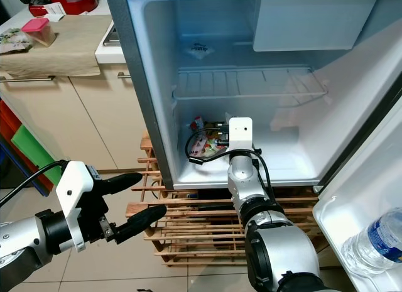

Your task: Restocking fridge

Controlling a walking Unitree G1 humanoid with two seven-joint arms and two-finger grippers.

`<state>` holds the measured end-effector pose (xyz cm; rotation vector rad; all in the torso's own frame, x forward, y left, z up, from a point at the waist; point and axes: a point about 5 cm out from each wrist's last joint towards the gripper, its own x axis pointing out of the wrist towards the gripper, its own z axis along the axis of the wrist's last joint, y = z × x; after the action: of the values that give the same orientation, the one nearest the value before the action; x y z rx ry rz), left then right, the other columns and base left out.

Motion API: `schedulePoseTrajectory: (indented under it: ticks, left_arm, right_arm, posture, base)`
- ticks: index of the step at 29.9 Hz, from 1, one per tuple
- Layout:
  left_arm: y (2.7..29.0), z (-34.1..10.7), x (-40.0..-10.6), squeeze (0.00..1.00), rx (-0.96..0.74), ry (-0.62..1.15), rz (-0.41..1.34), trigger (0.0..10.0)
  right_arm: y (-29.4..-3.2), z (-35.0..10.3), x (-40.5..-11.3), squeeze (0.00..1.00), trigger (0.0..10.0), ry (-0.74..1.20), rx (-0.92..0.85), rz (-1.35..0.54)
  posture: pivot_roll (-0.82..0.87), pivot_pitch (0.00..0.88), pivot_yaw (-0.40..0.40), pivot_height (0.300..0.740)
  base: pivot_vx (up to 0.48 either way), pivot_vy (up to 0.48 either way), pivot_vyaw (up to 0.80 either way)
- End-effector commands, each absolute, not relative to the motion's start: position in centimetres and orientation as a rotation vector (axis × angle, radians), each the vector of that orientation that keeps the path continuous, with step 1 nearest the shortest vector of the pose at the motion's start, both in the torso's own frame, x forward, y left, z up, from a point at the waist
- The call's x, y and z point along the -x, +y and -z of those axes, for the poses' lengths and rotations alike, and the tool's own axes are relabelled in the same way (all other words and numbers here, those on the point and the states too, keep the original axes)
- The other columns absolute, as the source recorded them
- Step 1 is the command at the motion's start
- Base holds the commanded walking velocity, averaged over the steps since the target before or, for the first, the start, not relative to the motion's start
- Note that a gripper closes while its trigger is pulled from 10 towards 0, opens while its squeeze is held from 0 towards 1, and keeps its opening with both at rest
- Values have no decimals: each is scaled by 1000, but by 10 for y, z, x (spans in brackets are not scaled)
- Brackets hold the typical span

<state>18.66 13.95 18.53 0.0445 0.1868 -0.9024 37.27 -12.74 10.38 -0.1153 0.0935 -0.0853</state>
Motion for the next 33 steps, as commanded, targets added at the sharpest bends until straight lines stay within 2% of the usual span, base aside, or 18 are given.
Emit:
schedulePoseTrajectory:
  ticks: [1, 11, 14, 19, 33]
  left_arm:
    - [138, -189, -184, 0, -56, 179, 916, 10000]
    - [136, -187, -191, 0, -56, 170, 918, 10000]
    - [134, -186, -194, 0, -45, 171, 934, 10000]
    - [131, -185, -204, 0, -36, 138, 918, 10000]
    - [121, -184, -232, 0, -43, 47, 910, 10000]
  right_arm:
    - [-124, -108, -376, 1000, 10000, 89, 108, 71]
    - [-120, -110, -377, 1000, 10000, 111, 14, 76]
    - [-117, -113, -380, 1000, 10000, 135, -55, 88]
    - [-115, -124, -384, 1000, 10000, 86, -58, 89]
    - [-136, -125, -383, 1000, 10000, 51, -49, 120]
  posture:
    - [157, 119, 71, 740]
    - [130, 81, 61, 740]
    - [100, 49, 55, 740]
    - [71, 0, 39, 740]
    - [23, 0, 17, 740]
  base:
    - [0, 0, 0]
    - [0, 0, 0]
    - [0, 0, 0]
    - [0, 0, 0]
    - [0, 0, 0]
